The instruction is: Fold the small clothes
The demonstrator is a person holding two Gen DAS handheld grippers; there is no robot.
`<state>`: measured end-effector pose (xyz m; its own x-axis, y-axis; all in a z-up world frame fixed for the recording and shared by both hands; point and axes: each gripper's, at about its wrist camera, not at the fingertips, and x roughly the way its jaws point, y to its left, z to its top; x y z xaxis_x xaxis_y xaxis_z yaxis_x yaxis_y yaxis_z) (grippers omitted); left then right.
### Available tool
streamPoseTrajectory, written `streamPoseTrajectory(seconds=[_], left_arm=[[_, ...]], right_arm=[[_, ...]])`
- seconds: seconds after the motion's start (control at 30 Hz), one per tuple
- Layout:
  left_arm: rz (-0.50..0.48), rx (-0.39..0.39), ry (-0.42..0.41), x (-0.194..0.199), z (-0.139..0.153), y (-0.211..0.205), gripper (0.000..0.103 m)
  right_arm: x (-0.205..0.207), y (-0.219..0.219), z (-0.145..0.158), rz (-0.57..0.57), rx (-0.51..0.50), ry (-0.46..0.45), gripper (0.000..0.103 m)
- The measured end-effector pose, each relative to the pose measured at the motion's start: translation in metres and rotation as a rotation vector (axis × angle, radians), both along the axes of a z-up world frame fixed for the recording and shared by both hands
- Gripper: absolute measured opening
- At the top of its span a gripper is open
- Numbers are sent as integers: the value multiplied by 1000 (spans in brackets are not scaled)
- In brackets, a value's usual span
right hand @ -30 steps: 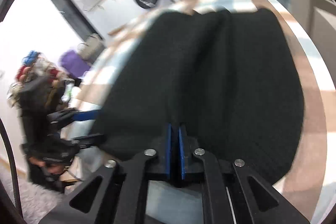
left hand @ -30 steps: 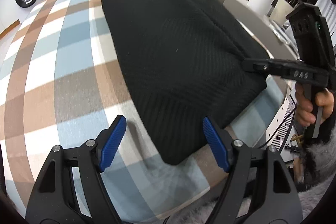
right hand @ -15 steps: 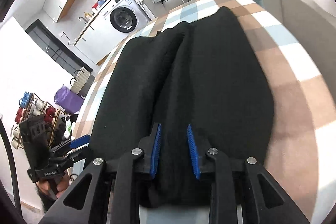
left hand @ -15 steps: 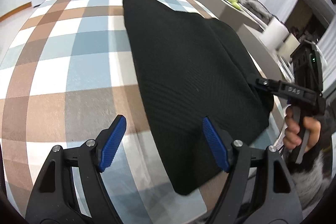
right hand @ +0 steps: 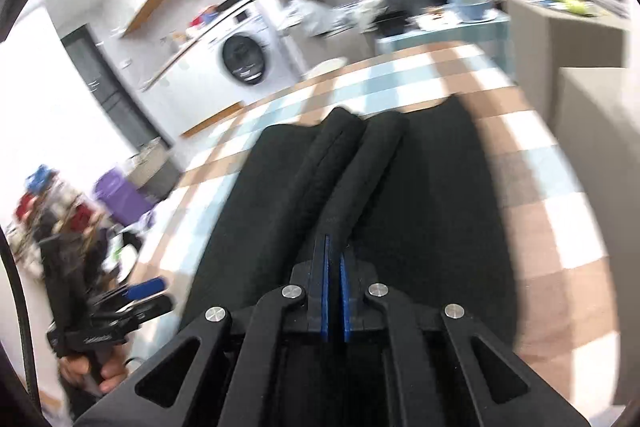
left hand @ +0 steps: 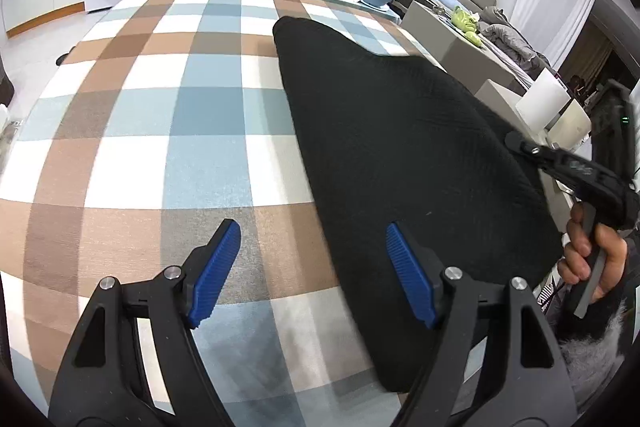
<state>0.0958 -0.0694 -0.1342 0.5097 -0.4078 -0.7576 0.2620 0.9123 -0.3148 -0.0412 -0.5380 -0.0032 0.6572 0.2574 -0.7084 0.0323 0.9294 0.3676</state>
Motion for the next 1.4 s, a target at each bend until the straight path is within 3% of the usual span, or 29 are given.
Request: streamPoseTrajectory(seconds=[0.13, 0.27, 0.4, 0.53, 0.7, 0.8, 0.87, 0.9, 0.97, 1.0, 1.13, 1.2, 1.23, 1.3, 1.4], left_arm=[[-27, 16, 29, 6, -11, -15, 73], [-48, 30, 34, 6, -17, -27, 73], [-59, 27, 44, 6, -20, -33, 73], [-74, 25, 46, 6, -21, -35, 73], [-88, 28, 46, 8, -20, -40, 73], [-98, 23, 48, 8, -21, -42, 73], [-101, 20, 55, 11, -23, -44, 73], [-100, 18, 58, 12, -24, -45, 73], [-100, 11, 55, 15, -24, -47, 73], [-99, 6, 57, 18, -24, -48, 73], [-88, 2, 65, 31, -24, -56, 71], [-75, 29, 60, 37, -24, -61, 47], [-74, 33, 63, 41, -24, -62, 43], [-64, 18, 46, 43, -23, -61, 22], [-52, -22, 33, 45, -20, -53, 13]], right_arm=[[16, -11, -34, -80, -19, 145, 8], [-3, -18, -34, -67, 59, 107, 12], [-32, -17, -46, -53, 85, 134, 12], [-63, -15, -38, -24, 142, 86, 13], [-79, -7, -28, 23, 122, 24, 7], [-79, -9, -33, -8, 63, 83, 7], [-82, -17, -35, -32, 97, 94, 8], [-86, -22, -32, -50, 130, 66, 9], [-91, -30, -24, -75, 162, 8, 27], [-92, -34, -22, -97, 165, -10, 31], [-88, -45, -29, -157, 146, 19, 33], [-87, -47, -35, -184, 140, 40, 33], [-84, -47, -40, -191, 137, 52, 33], [-81, -48, -43, -196, 129, 71, 33], [-80, -47, -42, -181, 129, 73, 34]])
